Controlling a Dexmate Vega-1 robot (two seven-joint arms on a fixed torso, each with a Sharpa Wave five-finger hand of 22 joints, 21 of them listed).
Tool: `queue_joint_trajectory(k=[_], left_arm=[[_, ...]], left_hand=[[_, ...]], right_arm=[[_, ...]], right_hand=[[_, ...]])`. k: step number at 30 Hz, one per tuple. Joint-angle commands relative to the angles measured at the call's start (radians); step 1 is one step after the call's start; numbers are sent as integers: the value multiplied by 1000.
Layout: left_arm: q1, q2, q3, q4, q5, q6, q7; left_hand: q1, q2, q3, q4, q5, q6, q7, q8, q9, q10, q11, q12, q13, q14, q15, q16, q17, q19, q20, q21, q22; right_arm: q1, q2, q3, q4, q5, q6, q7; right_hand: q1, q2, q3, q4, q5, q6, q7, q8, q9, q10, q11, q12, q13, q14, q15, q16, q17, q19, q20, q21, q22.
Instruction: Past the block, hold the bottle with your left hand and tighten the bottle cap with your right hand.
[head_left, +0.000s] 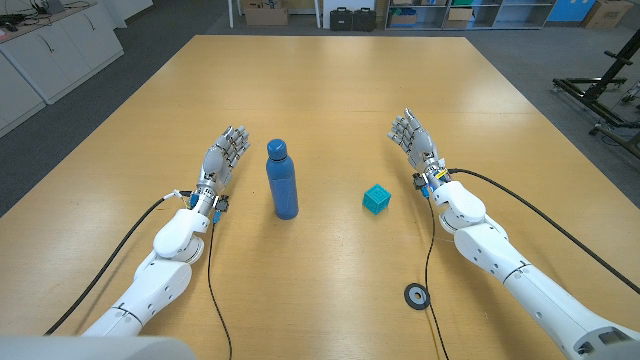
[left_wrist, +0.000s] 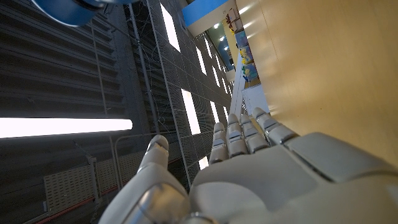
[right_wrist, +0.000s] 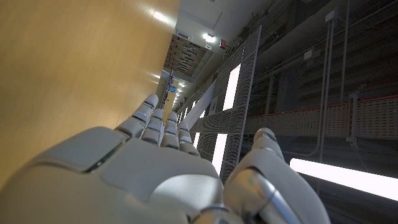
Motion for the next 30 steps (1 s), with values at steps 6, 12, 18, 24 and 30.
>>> queue_joint_trajectory(k=[6, 12, 18, 24, 30], left_arm=[[54, 8, -13, -27, 7, -43, 3], [90, 17, -25, -53, 28, -69, 17], [109, 24, -32, -64, 41, -81, 26], [119, 29, -31, -65, 47, -94, 20], [129, 30, -25, -59, 52, -113, 12]], left_hand=[[11, 9, 13, -2, 3, 24, -2, 9, 2, 14, 2, 6, 1, 11, -6, 6, 1, 15, -63, 10, 4], [12, 10, 14, -2, 3, 25, -4, 9, 2, 13, 2, 5, 1, 13, -7, 6, 1, 16, -63, 10, 4], [14, 11, 15, -4, 3, 25, -5, 8, 3, 14, -1, 5, 1, 14, -8, 6, 1, 17, -63, 10, 4], [18, 12, 17, -6, 3, 24, -6, 7, 3, 15, 0, 5, 1, 14, -7, 5, 1, 17, -63, 9, 4], [21, 13, 18, -8, 3, 24, -6, 7, 3, 17, -2, 5, 1, 14, -8, 4, 1, 17, -63, 9, 4]], right_arm=[[14, 10, -14, 5, -11, -18, -7], [14, 10, -14, 2, -14, -21, -11], [13, 9, -13, 0, -17, -17, -13], [17, 13, -14, 6, -16, -16, -10], [21, 17, -17, 9, -15, -19, -9]], right_hand=[[11, 8, 2, -7, 8, 8, 32, 5, 1, 11, -1, 3, -1, 5, 4, 3, 2, 5, 9, -7, 3], [11, 8, 2, -7, 8, 10, 32, 5, 1, 12, -1, 3, -1, 6, 1, 3, 2, 6, 10, -8, 3], [12, 9, 2, -8, 8, 11, 31, 5, 1, 12, -2, 3, -1, 7, 3, 3, 2, 6, 10, -8, 3], [13, 11, 2, -8, 8, 12, 31, 5, 1, 13, -3, 3, -2, 8, 4, 4, 2, 6, 10, -10, 3], [14, 11, 2, -9, 7, 12, 31, 5, 1, 13, -3, 3, -2, 8, 2, 3, 2, 7, 9, -11, 3]])
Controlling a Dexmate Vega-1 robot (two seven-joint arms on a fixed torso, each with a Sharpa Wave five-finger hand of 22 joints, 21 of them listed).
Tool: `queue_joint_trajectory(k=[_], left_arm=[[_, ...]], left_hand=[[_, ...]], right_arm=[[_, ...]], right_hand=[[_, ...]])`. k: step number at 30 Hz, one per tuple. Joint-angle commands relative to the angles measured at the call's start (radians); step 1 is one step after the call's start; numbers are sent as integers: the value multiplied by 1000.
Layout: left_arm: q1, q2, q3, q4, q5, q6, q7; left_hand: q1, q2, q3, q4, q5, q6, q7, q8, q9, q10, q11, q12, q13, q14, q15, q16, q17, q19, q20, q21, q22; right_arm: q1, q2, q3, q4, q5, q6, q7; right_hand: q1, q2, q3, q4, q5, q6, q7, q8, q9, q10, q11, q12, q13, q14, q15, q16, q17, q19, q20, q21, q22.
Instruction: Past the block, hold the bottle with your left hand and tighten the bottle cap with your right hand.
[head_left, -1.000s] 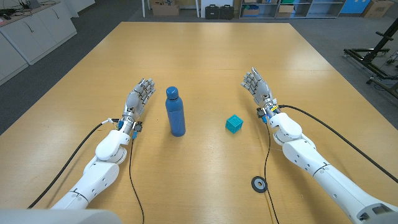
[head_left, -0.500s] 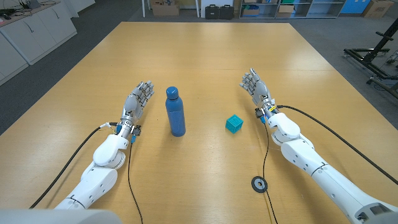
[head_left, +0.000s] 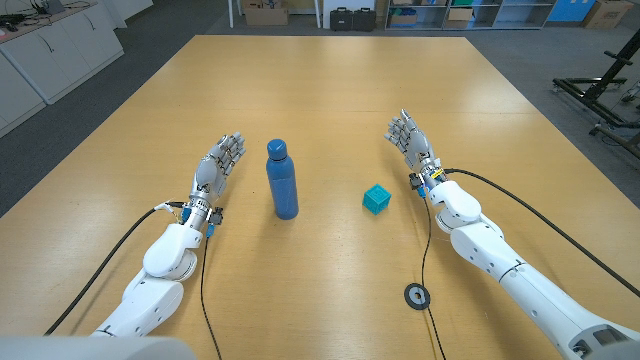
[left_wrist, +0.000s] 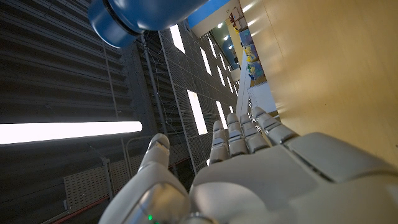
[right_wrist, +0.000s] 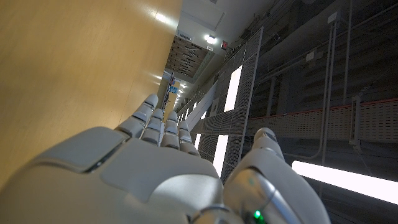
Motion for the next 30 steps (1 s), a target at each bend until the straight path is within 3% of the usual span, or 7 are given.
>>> queue_joint_trajectory(k=[1, 19, 30], left_arm=[[26, 5, 2, -2, 14, -33, -6], [42, -2, 4, 31, 69, -93, 7], [53, 12, -13, 24, 176, -97, 68]], left_hand=[[12, 4, 10, 1, 2, 4, -1, 7, 4, 7, -3, 5, 0, 9, -13, 4, 3, 6, -63, 9, 4], [75, 29, 43, -24, 19, -5, -1, 5, 6, 13, -4, 3, -1, 19, -18, 3, 1, 13, -72, 9, 5], [120, 16, 56, -40, 24, -23, -3, 2, 7, 9, -11, 0, -1, 30, -18, 4, 1, 25, -64, 11, 5]], right_arm=[[6, 5, -4, 5, 0, -3, 2], [3, -1, -2, -3, -1, -20, -7], [7, 7, -3, 12, 2, -14, -2]], right_hand=[[7, 5, 5, -6, 7, 3, 29, 4, 1, 5, 0, 3, 3, 9, 3, 4, 1, 2, 5, -3, 3], [9, 7, 5, -7, 7, 5, 28, 3, 1, 6, 0, 2, 3, 10, 3, 4, 1, 4, 6, -6, 3], [10, 9, 5, -8, 6, 6, 28, 3, 1, 7, 1, 2, 3, 11, 3, 4, 1, 6, 7, -7, 3]])
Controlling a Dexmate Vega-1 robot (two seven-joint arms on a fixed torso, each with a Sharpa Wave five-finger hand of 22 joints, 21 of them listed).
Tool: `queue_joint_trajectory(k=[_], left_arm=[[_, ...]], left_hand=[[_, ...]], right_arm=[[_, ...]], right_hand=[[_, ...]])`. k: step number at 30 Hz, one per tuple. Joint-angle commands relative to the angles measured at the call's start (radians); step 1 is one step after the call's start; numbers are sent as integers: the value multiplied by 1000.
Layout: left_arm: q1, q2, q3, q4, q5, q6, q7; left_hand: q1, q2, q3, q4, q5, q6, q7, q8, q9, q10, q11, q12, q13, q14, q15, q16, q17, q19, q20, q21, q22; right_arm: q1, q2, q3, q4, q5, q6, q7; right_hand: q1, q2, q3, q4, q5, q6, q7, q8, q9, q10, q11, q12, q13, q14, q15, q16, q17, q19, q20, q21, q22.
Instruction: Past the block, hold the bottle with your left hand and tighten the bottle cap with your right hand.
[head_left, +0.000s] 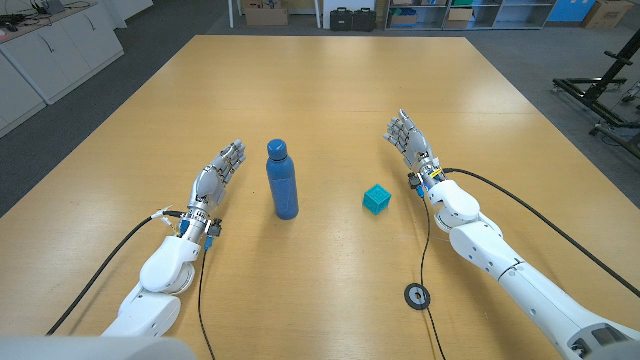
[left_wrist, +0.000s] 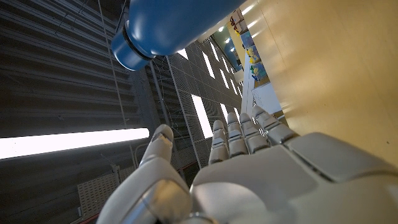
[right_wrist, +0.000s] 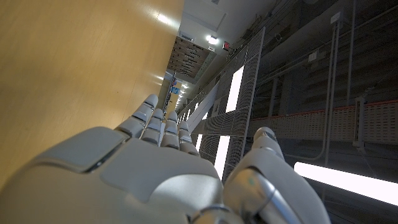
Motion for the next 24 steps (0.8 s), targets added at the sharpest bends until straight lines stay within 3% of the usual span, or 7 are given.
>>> queue_joint_trajectory(k=[1, 4, 10, 15, 20, 24], left_arm=[[14, 15, -17, -2, 93, -13, 51], [17, 20, -21, 2, 116, -27, 58], [-2, 48, -16, 47, 148, -89, 21], [-21, 85, -3, 79, 143, -123, -34], [-11, 92, -14, 80, 160, -129, -21], [1, 95, -26, 75, 184, -134, -3]], left_hand=[[24, -1, 10, -3, 5, -10, 2, 2, 2, 4, -5, 0, -1, 13, -13, 4, 1, 11, -64, 5, 5], [47, -16, 14, -6, 3, -26, 5, -2, 3, -7, -6, -5, -1, 11, -15, 2, 1, 11, -62, 4, 5], [110, -100, 5, -4, -12, -90, -2, -13, 6, -47, -2, -17, 1, -36, -5, -14, 4, -16, -47, -8, 6], [128, -127, -1, -2, -11, -121, -4, -19, 8, -72, 1, -23, 2, -55, 1, -17, 5, -29, -40, -10, 6], [142, -147, -7, -1, -9, -139, -3, -20, 9, -87, 23, -24, 3, -67, 12, -17, 5, -38, -34, -11, 6], [146, -152, -10, 0, -9, -147, 1, -21, 9, -92, 25, -24, 3, -71, 14, -17, 6, -42, -33, -12, 6]], right_arm=[[5, 6, -1, 14, 5, 3, 4], [7, 5, -3, 15, 2, 0, 5], [14, 6, -7, 12, -1, -8, 6], [20, 5, -11, 7, -5, -19, 4], [23, 4, -13, -1, -10, -27, 0], [27, 3, -15, -5, -13, -33, -3]], right_hand=[[6, 5, 1, -4, 6, 7, 28, 3, 1, 7, 0, 2, 3, 11, 2, 3, 0, 6, 7, 0, 3], [6, 5, 1, -4, 6, 7, 27, 3, 1, 7, 0, 2, 3, 11, 3, 4, 0, 6, 8, 0, 3], [7, 6, 0, -4, 6, 7, 27, 2, 1, 8, 0, 2, 3, 11, 3, 3, 0, 6, 8, -1, 4], [7, 6, 0, -5, 6, 7, 26, 2, 1, 9, 2, 2, 3, 11, 3, 3, 0, 6, 9, -2, 4], [7, 7, 0, -5, 6, 8, 26, 2, 1, 8, 1, 1, 3, 12, 3, 3, 0, 6, 9, -3, 4], [8, 7, 0, -5, 6, 8, 26, 2, 1, 8, 1, 1, 3, 12, 3, 3, 0, 6, 9, -4, 4]])
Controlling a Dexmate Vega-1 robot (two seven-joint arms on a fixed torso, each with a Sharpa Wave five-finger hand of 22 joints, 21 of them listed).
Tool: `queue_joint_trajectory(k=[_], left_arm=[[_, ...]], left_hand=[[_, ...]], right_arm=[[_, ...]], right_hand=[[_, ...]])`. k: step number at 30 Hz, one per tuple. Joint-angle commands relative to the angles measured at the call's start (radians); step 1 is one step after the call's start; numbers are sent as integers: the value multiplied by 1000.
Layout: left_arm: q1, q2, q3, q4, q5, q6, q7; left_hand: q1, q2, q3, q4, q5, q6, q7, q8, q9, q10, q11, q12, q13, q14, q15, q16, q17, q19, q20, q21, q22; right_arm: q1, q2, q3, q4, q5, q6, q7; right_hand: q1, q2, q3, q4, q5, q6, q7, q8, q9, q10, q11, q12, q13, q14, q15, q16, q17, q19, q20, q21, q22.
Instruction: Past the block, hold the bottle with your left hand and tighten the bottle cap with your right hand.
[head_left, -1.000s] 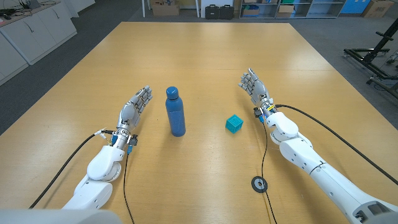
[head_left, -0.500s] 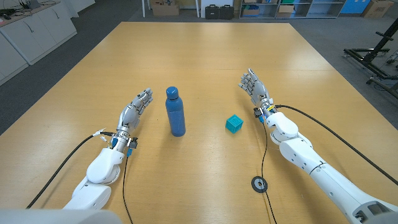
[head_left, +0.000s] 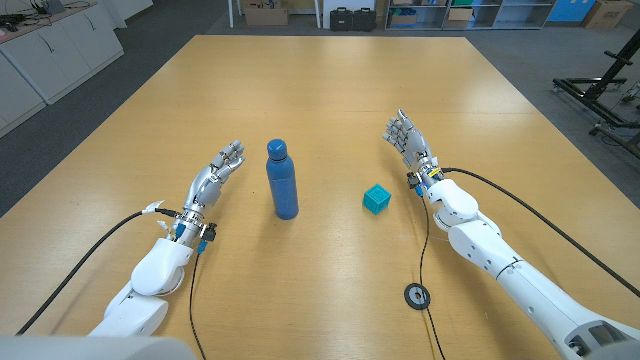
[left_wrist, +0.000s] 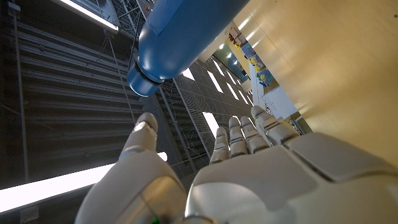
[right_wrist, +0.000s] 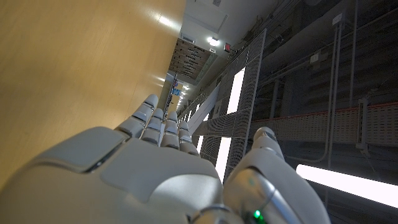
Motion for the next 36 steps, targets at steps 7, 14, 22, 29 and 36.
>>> queue_joint_trajectory(k=[7, 14, 22, 29, 36], left_arm=[[26, 34, -29, 2, 74, -33, 29], [29, 56, -17, 10, 51, -42, -3], [38, 75, -11, 17, 49, -47, -22], [60, 95, -22, -4, 71, -19, -13], [57, 100, -8, 7, 81, -12, -21]], left_hand=[[10, -17, -8, -3, 5, -8, 3, 1, 6, -6, 2, -3, 2, -6, 0, 0, 3, 1, -38, 1, 6], [21, -25, -14, -1, 9, -13, 24, 3, 6, -17, 13, -4, 3, -12, 9, 0, 3, -4, -31, 0, 5], [25, -34, -28, 2, 16, -29, 47, 1, 7, -26, 35, -3, 3, -18, 25, 1, 3, -10, -16, 1, 5], [27, -35, -33, 3, 18, -27, 49, 4, 7, -25, 33, -1, 3, -18, 26, 2, 3, -4, -10, 3, 5], [31, -36, -41, 4, 21, -18, 47, 10, 7, -10, 25, 6, 3, -8, 19, 7, 3, 5, -4, 7, 5]], right_arm=[[16, 0, -6, -14, -13, -22, -9], [16, 3, -5, -14, -12, -26, -15], [26, 7, -8, -7, -14, -27, -15], [32, 12, -11, 0, -14, -30, -13], [40, 15, -13, 4, -17, -33, -14]], right_hand=[[8, 8, 0, -5, 6, 6, 29, 2, 2, 8, 0, 1, 3, 8, 0, 3, 0, 0, 4, -5, 4], [9, 8, 0, -6, 6, 6, 28, 1, 2, 8, 0, 1, 3, 8, 0, 3, 0, 0, 3, -6, 4], [9, 9, 0, -6, 5, 7, 31, 1, 2, 8, 3, 0, 3, 7, 1, 2, 0, -1, 4, -8, 4], [10, 10, 0, -7, 5, 8, 32, 1, 2, 8, 3, 0, 3, 8, 3, 2, -1, -1, 5, -9, 4], [10, 10, 0, -7, 5, 9, 32, 1, 2, 8, 4, 0, 3, 8, 3, 2, -1, -1, 6, -10, 4]])
